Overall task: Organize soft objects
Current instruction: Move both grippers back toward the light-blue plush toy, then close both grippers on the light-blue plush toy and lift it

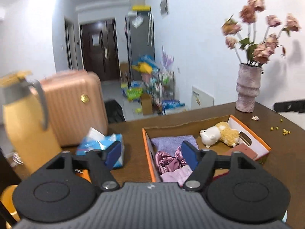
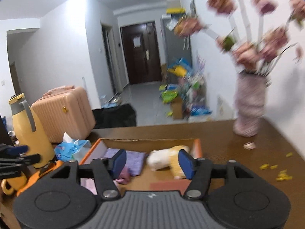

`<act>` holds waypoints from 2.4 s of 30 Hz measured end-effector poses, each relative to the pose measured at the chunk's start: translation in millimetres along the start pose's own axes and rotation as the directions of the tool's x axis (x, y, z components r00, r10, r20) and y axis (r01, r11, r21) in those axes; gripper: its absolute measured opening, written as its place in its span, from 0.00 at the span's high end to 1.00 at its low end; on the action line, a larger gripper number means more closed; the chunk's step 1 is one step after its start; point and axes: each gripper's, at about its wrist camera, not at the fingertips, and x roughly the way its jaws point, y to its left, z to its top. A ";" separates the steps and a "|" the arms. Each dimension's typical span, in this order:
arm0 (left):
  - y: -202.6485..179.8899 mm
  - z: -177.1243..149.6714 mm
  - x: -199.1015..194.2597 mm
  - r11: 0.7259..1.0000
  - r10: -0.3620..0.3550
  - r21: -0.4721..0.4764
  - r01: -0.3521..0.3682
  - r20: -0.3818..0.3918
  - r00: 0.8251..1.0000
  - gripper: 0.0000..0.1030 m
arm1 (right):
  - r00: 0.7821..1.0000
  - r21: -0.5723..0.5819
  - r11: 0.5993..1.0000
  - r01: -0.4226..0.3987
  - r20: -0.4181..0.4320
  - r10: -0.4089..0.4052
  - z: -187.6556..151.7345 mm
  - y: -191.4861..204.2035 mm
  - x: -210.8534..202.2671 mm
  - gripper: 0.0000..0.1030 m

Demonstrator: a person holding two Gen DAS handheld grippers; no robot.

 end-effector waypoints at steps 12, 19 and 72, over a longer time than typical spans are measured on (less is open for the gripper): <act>-32.3 -45.2 -126.5 0.998 -0.025 -0.055 0.029 0.086 0.996 0.15 | 0.990 -0.031 0.999 -0.017 0.140 0.021 -62.2 9.3 -130.9 0.32; -53.0 -127.5 -204.1 0.995 -0.059 -0.073 0.068 0.123 0.991 0.10 | 0.988 -0.071 0.995 -0.074 0.132 0.083 -155.9 34.3 -193.5 0.28; -126.6 -166.8 34.4 0.703 -0.585 -0.606 0.372 -0.196 0.787 0.64 | 0.952 0.425 0.882 -0.203 -0.126 0.280 -211.4 -58.8 -1.7 0.75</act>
